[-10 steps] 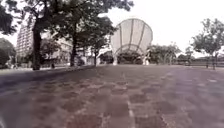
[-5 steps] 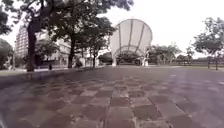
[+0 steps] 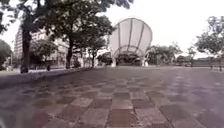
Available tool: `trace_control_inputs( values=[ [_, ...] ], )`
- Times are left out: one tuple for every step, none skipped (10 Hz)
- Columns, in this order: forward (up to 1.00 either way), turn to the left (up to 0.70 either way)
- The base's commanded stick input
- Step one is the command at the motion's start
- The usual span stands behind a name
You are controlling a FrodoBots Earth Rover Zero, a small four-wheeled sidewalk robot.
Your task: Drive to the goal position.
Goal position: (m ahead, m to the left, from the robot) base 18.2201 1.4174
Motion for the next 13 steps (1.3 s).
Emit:
trace_control_inputs(
  values=[
    [1.0,0.0],
    [1.0,0.0],
    [1.0,0.0],
    [1.0,0.0],
    [1.0,0.0],
    [1.0,0.0],
    [1.0,0.0],
    [1.0,0.0],
    [1.0,0.0],
    [1.0,0.0],
    [1.0,0.0],
    [1.0,0.0],
    [1.0,0.0]
  ],
)
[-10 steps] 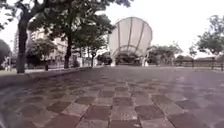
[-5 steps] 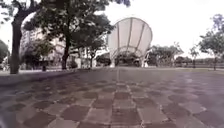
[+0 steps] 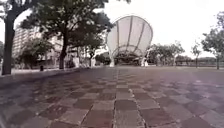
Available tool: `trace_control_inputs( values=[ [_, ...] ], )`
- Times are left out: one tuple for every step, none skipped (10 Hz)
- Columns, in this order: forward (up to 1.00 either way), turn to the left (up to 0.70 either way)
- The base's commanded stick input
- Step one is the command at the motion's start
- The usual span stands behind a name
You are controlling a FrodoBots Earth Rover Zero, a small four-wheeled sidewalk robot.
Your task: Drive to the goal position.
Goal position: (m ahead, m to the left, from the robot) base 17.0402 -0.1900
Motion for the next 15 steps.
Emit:
trace_control_inputs(
  values=[
    [1.0,0.0],
    [1.0,0.0],
    [1.0,0.0],
    [1.0,0.0],
    [1.0,0.0],
    [1.0,0.0],
    [1.0,-0.01],
    [1.0,-0.02],
    [1.0,-0.01],
    [1.0,0.0],
    [1.0,0.0],
    [1.0,0.0],
    [1.0,0.0],
    [1.0,0.0],
    [1.0,0.0]
  ],
)
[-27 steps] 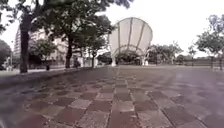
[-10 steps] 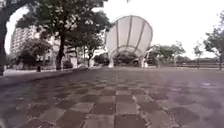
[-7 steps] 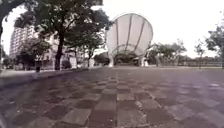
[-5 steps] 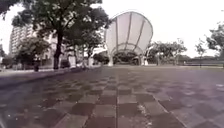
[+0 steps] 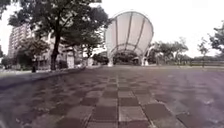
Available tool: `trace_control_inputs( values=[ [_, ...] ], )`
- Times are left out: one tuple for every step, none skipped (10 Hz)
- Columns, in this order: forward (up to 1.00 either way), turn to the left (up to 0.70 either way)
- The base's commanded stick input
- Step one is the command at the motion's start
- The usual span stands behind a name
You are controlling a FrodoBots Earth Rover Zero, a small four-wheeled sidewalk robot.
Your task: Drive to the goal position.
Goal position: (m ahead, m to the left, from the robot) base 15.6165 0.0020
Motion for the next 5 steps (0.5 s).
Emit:
trace_control_inputs(
  values=[
    [1.0,0.0],
    [1.0,0.0],
    [1.0,0.0],
    [1.0,0.0],
    [1.0,0.0]
  ],
)
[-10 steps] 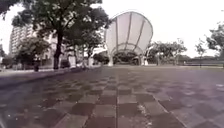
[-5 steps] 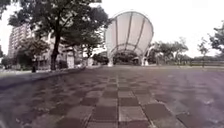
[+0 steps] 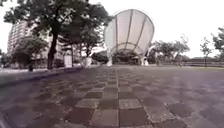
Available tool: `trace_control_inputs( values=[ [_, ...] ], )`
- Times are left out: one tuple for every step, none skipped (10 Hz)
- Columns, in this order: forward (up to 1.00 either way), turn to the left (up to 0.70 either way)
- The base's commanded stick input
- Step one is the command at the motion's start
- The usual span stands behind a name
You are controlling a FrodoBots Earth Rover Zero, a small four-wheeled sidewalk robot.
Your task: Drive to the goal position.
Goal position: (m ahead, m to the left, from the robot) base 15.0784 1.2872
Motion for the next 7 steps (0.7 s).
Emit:
trace_control_inputs(
  values=[
    [1.0,0.0],
    [1.0,-0.07],
    [1.0,-0.2],
    [1.0,-0.22],
    [1.0,-0.09],
    [1.0,0.0],
    [1.0,0.0]
  ],
)
